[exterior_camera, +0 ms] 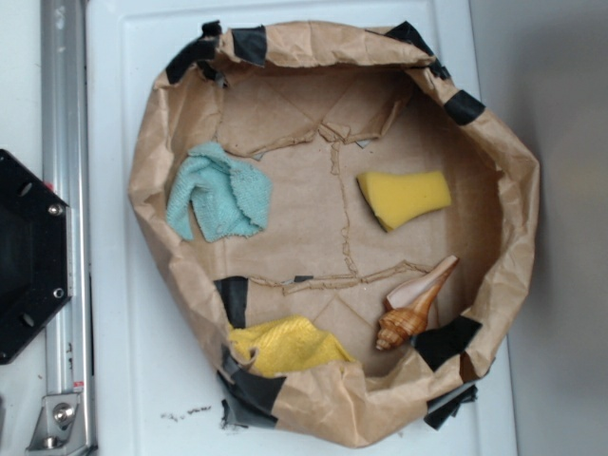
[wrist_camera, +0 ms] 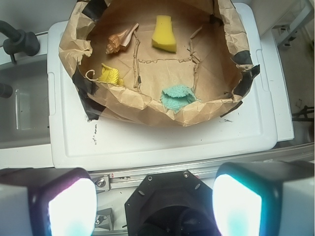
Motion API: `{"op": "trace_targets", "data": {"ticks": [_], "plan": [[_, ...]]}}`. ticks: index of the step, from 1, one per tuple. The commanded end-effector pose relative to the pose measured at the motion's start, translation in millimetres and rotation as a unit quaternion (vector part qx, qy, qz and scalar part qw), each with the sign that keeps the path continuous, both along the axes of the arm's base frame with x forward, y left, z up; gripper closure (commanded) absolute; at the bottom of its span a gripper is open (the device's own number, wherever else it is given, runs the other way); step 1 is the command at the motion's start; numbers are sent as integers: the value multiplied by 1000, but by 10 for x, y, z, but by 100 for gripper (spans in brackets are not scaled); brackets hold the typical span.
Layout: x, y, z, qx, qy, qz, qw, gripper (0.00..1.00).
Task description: Grab the blue cloth.
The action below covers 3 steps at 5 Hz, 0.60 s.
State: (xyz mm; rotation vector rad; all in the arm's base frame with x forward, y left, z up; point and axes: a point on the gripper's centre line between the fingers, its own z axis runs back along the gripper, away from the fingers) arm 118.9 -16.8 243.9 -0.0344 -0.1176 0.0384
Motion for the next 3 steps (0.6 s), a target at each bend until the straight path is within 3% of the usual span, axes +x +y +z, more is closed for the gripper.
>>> {"op": "trace_targets", "data": {"ticks": [1, 2, 3], "plan": [[0, 0, 0, 0, 0, 0, 1000, 0], [500, 291, -167, 23, -4, -15, 1000, 0], [994, 531, -486, 39, 11, -13, 999, 0]]}}
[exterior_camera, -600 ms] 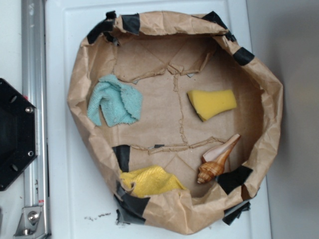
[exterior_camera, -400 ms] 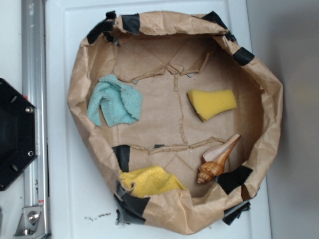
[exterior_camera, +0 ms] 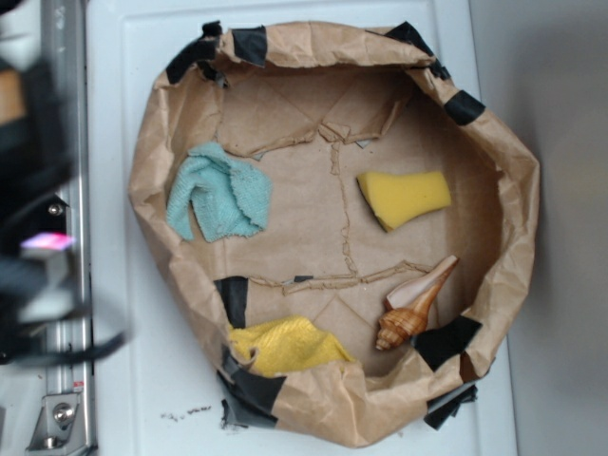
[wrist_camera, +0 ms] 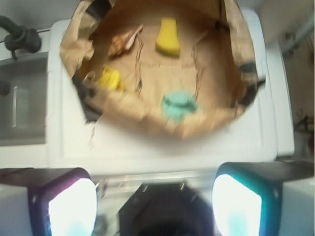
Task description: Grab the blue cloth.
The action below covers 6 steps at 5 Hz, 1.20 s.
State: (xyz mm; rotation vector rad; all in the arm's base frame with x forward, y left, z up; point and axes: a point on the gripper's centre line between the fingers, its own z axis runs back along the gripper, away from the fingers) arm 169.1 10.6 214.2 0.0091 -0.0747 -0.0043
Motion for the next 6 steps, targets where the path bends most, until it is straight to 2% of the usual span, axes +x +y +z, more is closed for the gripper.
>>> {"op": "trace_targets", "data": {"ticks": [1, 2, 3, 4, 5, 6], "plan": [[816, 292, -753, -6, 42, -14, 999, 0], [723, -17, -1297, -29, 106, -63, 992, 0], [456, -131, -1726, -29, 134, -78, 988, 0], [366, -196, -1750, -46, 134, -84, 986, 0], [382, -207, -1800, -56, 166, -79, 981, 0], [398, -183, -1813, -63, 154, -59, 984, 100]]}}
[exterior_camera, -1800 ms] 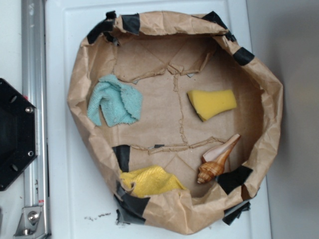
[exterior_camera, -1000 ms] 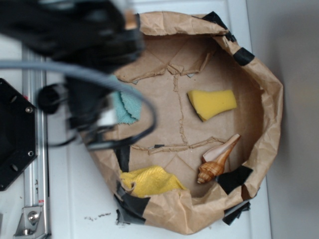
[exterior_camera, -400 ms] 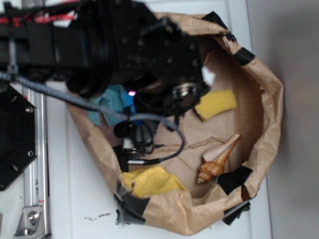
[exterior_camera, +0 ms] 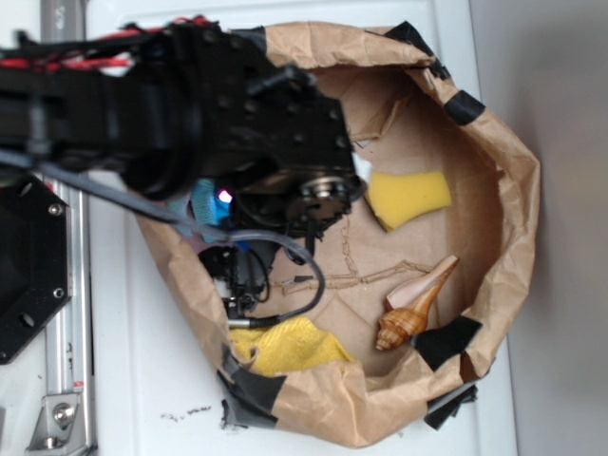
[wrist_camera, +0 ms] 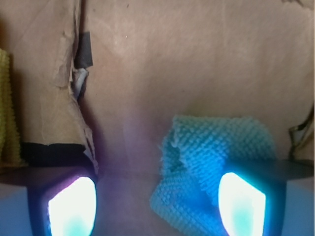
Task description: Grab the blue cloth.
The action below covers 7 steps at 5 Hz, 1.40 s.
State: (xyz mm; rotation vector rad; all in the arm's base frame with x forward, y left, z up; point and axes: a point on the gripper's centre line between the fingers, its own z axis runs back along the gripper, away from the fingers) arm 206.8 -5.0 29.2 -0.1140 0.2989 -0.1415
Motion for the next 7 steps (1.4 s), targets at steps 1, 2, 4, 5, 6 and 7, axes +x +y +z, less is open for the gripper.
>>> {"op": "trace_targets", "data": {"ticks": [1, 2, 4, 5, 6, 7], "plan": [[41, -42, 39, 6, -29, 9, 1000, 100], [58, -44, 43, 10, -26, 15, 999, 100], [-84, 246, 367, 85, -63, 33, 994, 0], [-114, 284, 287, 119, -45, 18, 992, 0], [-56, 365, 176, 114, -20, 12, 993, 0], [42, 386, 49, 65, 27, 6, 998, 0]]}}
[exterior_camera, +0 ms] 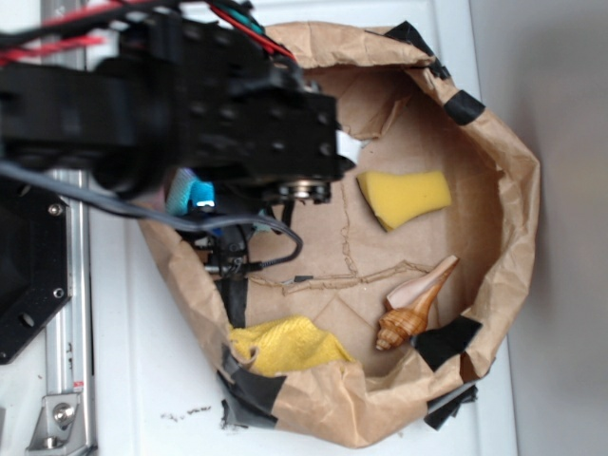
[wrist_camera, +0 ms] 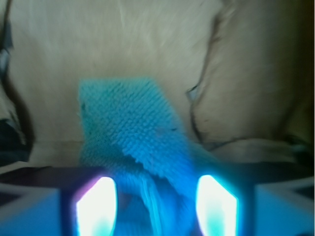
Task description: Grab the blue cloth.
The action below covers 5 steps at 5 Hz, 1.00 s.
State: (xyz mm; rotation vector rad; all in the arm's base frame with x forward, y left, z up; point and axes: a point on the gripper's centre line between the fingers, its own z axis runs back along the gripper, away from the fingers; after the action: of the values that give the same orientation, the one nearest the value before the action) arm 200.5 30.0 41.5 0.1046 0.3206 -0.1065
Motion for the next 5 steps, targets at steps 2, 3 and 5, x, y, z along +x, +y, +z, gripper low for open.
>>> {"op": "trace_targets", "data": {"ticks": [2, 3, 5], "plan": [[113, 16, -99, -30, 31, 12, 999, 59], [96, 29, -102, -45, 23, 35, 998, 100], [95, 38, -104, -48, 21, 36, 998, 100]]}}
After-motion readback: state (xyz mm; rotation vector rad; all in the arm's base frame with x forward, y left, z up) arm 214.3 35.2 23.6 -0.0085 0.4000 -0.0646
